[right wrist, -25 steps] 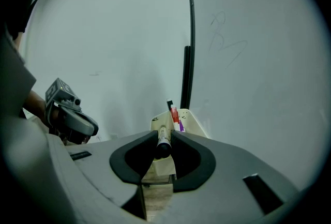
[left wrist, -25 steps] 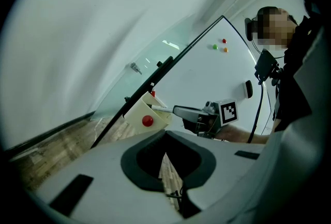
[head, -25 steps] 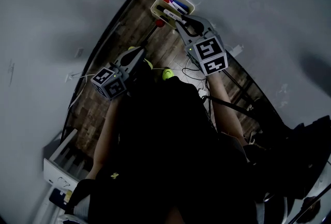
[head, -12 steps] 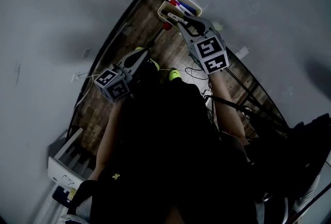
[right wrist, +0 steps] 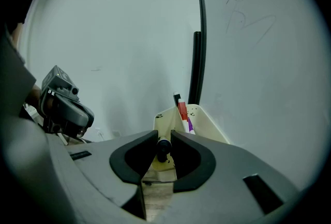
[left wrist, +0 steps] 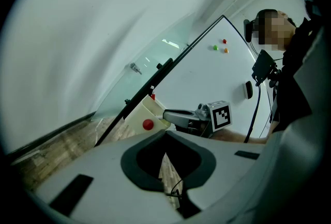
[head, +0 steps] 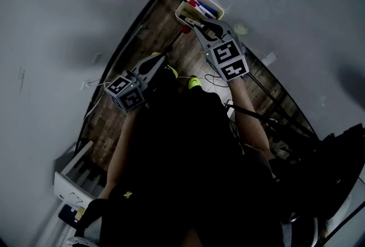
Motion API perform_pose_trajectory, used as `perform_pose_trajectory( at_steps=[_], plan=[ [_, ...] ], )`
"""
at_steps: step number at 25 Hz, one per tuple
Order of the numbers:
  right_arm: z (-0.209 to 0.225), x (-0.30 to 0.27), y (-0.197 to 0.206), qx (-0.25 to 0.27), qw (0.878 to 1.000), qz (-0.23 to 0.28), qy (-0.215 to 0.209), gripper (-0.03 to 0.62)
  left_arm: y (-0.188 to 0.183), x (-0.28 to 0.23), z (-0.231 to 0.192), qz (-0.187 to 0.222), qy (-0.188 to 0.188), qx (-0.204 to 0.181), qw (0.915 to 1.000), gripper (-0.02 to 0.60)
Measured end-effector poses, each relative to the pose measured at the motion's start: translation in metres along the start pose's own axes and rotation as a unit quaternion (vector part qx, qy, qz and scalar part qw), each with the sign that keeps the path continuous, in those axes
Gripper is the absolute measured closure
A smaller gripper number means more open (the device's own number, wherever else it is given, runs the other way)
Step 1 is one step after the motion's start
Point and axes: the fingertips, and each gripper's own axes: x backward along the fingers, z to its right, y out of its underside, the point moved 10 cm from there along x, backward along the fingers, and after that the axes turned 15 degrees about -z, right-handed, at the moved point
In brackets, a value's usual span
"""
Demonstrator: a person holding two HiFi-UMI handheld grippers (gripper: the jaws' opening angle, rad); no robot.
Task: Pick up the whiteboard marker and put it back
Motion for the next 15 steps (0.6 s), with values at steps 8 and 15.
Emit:
perform_pose_trajectory(
  at_steps=[8, 15],
  plan=[
    [-0.0022, 0.0005, 0.0005, 0.009, 1.0, 0.003, 0.002, 0.517, -0.0003, 0.0029, 0.0045, 0.006, -0.002, -0.001, 1.0, 0.566],
    [-0.0015, -0.0014, 0.0028, 0.01, 1.0, 0.01, 0.009, 0.517, 0.0017, 0.0022, 0.0024, 0.005, -0.003, -0.009, 0.9999, 0.566]
  ],
)
